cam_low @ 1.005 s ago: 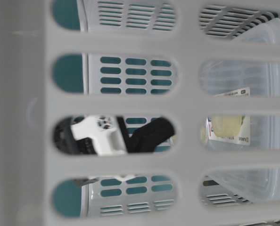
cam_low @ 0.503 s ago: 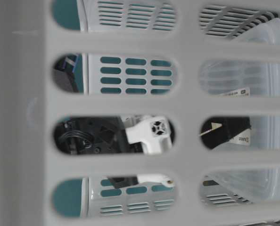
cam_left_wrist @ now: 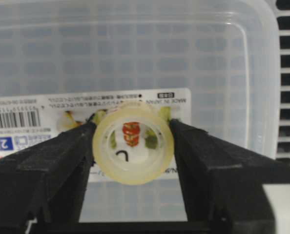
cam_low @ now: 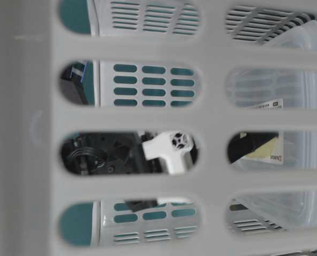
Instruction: Pick up the cellophane tape from the shopping basket with the left arm.
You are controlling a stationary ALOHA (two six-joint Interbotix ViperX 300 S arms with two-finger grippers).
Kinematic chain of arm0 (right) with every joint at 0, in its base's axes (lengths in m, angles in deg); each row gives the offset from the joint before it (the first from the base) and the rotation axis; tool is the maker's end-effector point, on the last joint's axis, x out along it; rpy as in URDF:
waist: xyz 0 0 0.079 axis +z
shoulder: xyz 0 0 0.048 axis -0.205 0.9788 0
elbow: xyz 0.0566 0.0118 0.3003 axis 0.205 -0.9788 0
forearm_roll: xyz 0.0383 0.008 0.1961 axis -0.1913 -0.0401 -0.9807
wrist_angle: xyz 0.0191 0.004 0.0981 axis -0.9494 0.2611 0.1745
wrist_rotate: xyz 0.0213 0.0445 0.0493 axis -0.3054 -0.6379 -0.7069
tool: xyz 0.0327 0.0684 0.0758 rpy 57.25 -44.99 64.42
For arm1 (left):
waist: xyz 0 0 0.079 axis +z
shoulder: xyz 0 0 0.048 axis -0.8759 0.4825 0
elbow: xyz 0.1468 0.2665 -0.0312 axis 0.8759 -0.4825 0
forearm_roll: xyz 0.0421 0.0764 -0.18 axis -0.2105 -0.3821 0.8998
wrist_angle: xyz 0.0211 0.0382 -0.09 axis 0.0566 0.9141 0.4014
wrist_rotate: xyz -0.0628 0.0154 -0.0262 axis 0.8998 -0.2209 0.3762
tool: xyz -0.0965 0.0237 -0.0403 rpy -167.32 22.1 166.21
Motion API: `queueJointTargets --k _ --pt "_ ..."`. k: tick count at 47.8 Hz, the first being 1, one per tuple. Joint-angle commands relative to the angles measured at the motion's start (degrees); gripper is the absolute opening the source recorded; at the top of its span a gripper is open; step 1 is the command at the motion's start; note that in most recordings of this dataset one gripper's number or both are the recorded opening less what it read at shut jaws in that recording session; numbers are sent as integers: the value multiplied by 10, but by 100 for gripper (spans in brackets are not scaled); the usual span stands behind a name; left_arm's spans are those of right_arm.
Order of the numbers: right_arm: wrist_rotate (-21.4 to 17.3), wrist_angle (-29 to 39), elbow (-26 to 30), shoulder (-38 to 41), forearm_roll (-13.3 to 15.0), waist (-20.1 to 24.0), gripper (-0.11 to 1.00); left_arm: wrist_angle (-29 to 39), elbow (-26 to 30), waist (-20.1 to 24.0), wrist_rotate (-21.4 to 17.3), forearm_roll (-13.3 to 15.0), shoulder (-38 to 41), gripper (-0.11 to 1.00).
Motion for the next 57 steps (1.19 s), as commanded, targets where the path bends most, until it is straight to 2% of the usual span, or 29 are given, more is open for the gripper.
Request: queueJointTargets --k 1,7,15,22,26,57 --pt "-1 -3 4 3 -2 1 76 15 20 -1 -1 -3 -30 50" --pt "-1 -3 4 3 -2 1 76 78 62 1 -1 -3 -53 50" --pt "-2 -4 4 3 -3 0 75 174 149 -1 1 -3 -76 50" --pt "-4 -5 4 3 -2 1 75 228 220 -6 1 -3 -83 50" --pt "-4 -5 4 2 -3 1 75 243 242 -7 1 -3 -80 50" --pt "-4 -7 4 1 -2 1 76 254 247 -6 0 -2 -72 50"
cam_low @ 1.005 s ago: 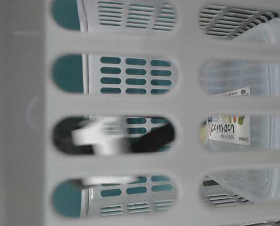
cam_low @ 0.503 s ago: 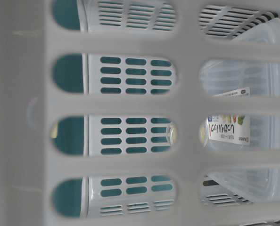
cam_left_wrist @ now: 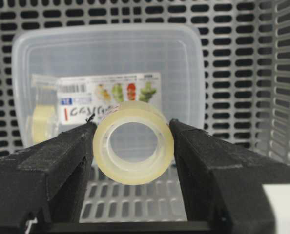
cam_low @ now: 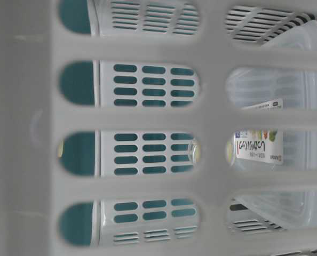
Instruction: Pick up the cellophane tape from the shopping basket with the left arm.
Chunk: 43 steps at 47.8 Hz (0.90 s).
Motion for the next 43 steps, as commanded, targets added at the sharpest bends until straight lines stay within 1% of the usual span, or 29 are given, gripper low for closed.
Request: queueJointTargets --k 1,43 --pt "-1 -6 5 3 -2 1 76 -3 11 -1 -1 -1 -8 50" --pt "-1 -6 5 -1 -1 1 76 -1 11 -2 -1 -1 -4 50"
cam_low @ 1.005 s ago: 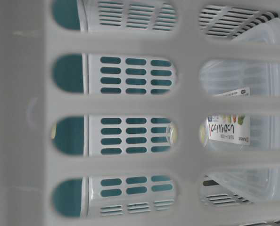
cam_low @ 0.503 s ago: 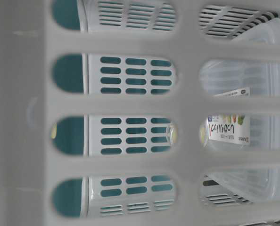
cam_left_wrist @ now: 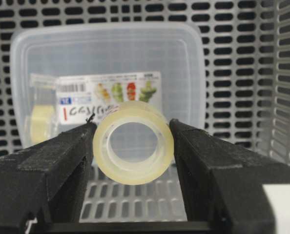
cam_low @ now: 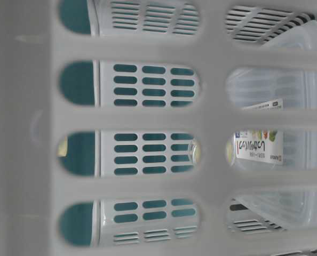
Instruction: Pick up the cellophane tape from the shopping basket with the left arm.
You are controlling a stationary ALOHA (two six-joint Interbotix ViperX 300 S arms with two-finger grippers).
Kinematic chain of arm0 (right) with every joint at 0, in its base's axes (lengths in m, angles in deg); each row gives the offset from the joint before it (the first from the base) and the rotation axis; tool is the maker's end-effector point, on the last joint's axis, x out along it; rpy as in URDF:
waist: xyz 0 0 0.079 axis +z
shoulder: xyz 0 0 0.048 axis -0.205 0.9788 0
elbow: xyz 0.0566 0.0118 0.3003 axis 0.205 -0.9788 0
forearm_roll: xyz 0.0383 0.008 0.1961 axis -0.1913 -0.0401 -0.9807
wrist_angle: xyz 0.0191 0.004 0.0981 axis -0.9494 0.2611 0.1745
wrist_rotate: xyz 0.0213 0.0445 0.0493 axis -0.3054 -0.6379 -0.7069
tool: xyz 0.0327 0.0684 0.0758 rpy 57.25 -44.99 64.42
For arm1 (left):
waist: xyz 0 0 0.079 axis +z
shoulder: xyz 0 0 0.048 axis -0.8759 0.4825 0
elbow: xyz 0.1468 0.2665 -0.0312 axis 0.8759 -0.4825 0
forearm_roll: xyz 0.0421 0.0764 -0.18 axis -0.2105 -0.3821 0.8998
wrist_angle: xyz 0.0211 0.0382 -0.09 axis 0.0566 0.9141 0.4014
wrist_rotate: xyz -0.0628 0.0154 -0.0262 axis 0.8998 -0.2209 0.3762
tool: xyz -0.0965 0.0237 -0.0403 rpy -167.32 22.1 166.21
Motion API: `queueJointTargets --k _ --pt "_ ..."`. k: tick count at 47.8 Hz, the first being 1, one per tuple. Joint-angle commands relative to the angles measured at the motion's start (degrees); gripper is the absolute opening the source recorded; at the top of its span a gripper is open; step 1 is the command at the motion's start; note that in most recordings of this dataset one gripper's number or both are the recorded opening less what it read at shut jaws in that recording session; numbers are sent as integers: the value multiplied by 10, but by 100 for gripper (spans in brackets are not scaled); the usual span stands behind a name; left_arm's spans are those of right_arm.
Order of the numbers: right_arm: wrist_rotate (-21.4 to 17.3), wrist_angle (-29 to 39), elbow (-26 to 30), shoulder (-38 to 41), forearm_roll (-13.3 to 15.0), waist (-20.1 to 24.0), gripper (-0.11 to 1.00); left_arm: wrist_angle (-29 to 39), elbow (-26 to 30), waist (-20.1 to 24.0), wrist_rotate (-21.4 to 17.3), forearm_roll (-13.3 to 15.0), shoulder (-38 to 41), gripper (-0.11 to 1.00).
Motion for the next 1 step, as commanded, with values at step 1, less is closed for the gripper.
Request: queueJointTargets --k 1 --pt "-1 -6 5 4 -2 0 76 -2 11 -2 0 -2 -8 50"
